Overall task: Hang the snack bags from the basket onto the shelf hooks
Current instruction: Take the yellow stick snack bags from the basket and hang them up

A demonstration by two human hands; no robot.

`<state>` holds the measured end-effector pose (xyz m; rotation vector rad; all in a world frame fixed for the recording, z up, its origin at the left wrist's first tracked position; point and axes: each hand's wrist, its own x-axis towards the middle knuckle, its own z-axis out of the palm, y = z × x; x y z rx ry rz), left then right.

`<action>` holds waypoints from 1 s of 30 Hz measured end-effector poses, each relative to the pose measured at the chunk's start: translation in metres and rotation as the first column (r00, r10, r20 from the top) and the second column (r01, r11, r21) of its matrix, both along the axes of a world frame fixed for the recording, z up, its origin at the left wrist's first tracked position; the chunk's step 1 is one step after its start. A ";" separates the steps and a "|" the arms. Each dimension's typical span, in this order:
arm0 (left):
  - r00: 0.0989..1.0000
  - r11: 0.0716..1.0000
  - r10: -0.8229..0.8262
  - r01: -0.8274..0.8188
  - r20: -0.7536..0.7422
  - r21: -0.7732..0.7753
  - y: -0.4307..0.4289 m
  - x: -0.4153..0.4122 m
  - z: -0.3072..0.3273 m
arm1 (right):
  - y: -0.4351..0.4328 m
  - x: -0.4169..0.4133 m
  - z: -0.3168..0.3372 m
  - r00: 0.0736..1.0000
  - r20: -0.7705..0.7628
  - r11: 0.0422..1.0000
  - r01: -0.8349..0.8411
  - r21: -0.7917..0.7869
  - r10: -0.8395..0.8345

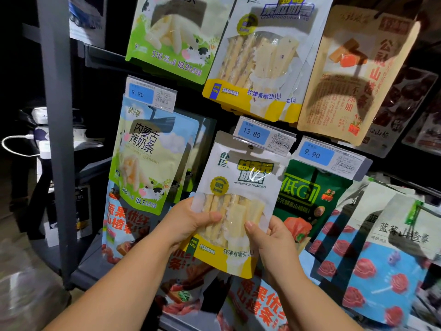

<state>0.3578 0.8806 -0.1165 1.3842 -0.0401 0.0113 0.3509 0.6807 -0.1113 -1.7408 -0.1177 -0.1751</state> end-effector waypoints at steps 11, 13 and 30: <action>0.972 0.917 0.232 -0.211 -0.024 0.337 -0.017 0.030 -0.004 | 0.003 0.030 0.006 0.990 -0.029 0.965 0.126 -0.230 -0.136; 0.969 0.901 0.247 -0.222 -0.020 0.374 -0.020 0.033 -0.007 | 0.001 0.037 0.002 0.986 -0.028 0.955 0.151 -0.257 -0.164; 0.724 0.629 0.675 -0.665 0.142 0.402 -0.067 0.005 -0.014 | -0.062 0.001 0.008 0.944 -0.007 0.888 0.309 -0.340 -0.331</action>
